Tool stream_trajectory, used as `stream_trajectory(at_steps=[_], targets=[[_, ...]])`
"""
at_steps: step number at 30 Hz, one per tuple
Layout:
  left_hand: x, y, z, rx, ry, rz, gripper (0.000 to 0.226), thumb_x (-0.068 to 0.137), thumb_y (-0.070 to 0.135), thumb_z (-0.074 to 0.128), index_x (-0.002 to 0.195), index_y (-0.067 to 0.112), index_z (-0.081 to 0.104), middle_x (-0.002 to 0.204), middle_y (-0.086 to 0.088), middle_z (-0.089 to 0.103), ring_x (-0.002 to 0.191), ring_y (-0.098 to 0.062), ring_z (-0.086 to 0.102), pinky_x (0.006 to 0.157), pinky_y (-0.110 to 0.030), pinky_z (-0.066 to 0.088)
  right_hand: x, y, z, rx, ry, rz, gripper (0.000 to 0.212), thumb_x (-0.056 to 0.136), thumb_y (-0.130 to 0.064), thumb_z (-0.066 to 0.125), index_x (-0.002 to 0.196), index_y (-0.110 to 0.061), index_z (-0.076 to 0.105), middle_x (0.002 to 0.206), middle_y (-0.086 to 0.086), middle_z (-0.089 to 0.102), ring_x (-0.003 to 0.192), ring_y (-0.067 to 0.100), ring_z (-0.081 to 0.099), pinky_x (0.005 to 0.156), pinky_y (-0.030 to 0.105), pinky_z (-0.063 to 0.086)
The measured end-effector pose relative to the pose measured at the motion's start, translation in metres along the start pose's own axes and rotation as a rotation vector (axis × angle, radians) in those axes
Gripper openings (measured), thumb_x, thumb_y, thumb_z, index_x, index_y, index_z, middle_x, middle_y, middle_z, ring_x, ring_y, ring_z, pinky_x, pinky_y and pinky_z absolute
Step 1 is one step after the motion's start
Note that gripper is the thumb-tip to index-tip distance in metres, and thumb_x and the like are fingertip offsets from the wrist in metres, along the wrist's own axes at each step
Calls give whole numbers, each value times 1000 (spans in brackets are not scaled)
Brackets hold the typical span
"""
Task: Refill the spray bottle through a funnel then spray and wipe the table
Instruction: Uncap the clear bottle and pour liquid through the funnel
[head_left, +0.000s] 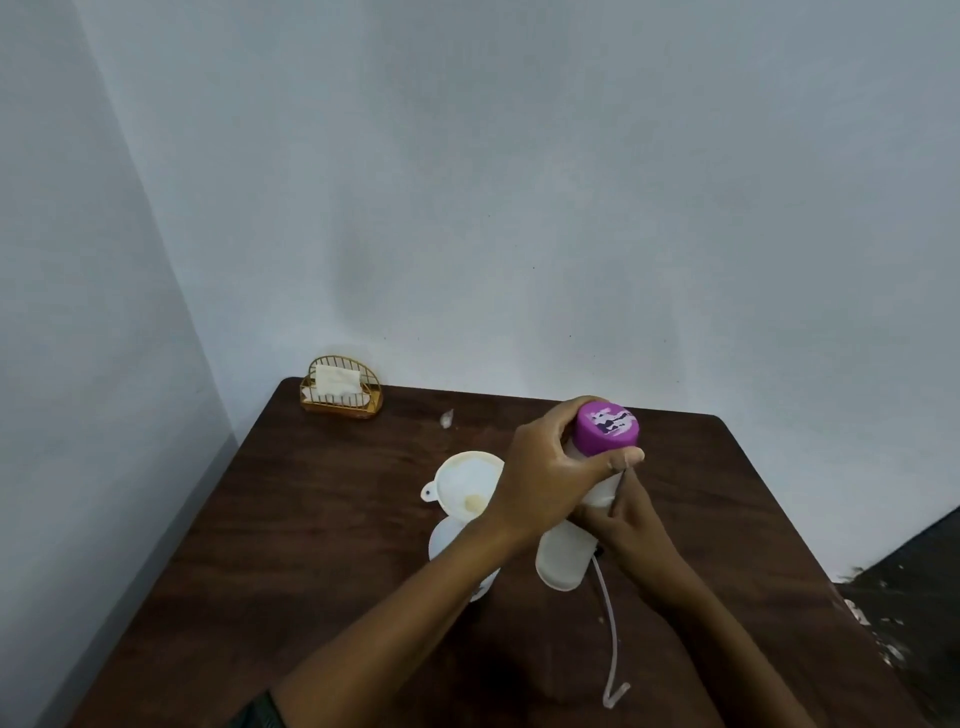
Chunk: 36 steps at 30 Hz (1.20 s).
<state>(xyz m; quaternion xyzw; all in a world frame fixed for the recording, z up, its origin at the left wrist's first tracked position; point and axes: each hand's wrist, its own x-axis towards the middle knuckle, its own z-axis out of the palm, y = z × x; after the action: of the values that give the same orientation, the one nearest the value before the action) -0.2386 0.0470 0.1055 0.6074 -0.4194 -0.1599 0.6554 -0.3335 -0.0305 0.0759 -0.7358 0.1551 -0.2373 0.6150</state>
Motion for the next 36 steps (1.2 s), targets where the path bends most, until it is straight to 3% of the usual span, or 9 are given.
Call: stream_trajectory(at_steps=[3,5,10,16,20,24,30,33,36], targets=[[-3,-2,9,14,147,-5,56,71,28,81,120,21,55,112,10,59,97,-1,59,81,-8,51,2,5,9,-8,96,-49,56,75,-12,75,119,-25,43,115,0,59,106,2,60,81,16,51],[0,-1,11,-19,169,-34,59,70,25,83,118,26,48,114,10,56,97,-3,58,78,-7,50,4,4,12,-23,125,-71,54,75,-8,74,117,-24,43,113,1,59,103,-1,60,79,14,50],[12,2,-2,-174,-115,-88,74,73,17,80,133,29,38,124,7,56,112,-12,57,88,-17,52,5,5,10,-22,119,-49,69,67,-33,76,126,-17,44,115,4,61,104,8,63,79,21,53],[26,6,-34,-91,-14,-91,27,86,20,68,112,18,64,101,-3,71,97,-14,67,89,-29,54,10,12,-6,-70,185,60,86,53,-42,80,126,-18,42,109,3,63,94,12,65,70,19,54],[32,10,-41,108,-198,-14,38,82,21,72,119,24,61,118,4,62,106,-11,60,90,-27,53,12,11,-6,-84,142,90,89,50,-46,76,126,-18,41,110,1,62,93,6,64,69,16,53],[39,13,-37,49,-385,-53,56,81,17,74,131,22,51,129,1,59,117,-16,57,96,-32,52,12,12,3,-68,86,99,83,53,-44,78,124,-18,44,108,7,64,96,23,66,74,28,56],[39,9,-36,138,-349,-20,50,80,40,68,126,24,57,120,4,63,110,-12,59,92,-27,54,15,14,7,-129,86,96,84,54,-45,78,127,-20,42,112,5,61,100,21,63,83,35,56],[44,9,-50,158,-377,-64,40,92,38,54,128,19,57,125,2,62,116,-11,57,95,-22,49,17,13,3,-130,105,111,90,49,-48,77,127,-21,41,111,2,61,98,14,63,75,23,55],[47,11,-65,193,-297,-62,38,90,36,60,125,23,58,101,6,71,100,-5,64,93,-25,49,16,11,-2,-141,139,117,95,44,-51,75,127,-20,39,112,-4,59,98,6,60,69,14,52]])
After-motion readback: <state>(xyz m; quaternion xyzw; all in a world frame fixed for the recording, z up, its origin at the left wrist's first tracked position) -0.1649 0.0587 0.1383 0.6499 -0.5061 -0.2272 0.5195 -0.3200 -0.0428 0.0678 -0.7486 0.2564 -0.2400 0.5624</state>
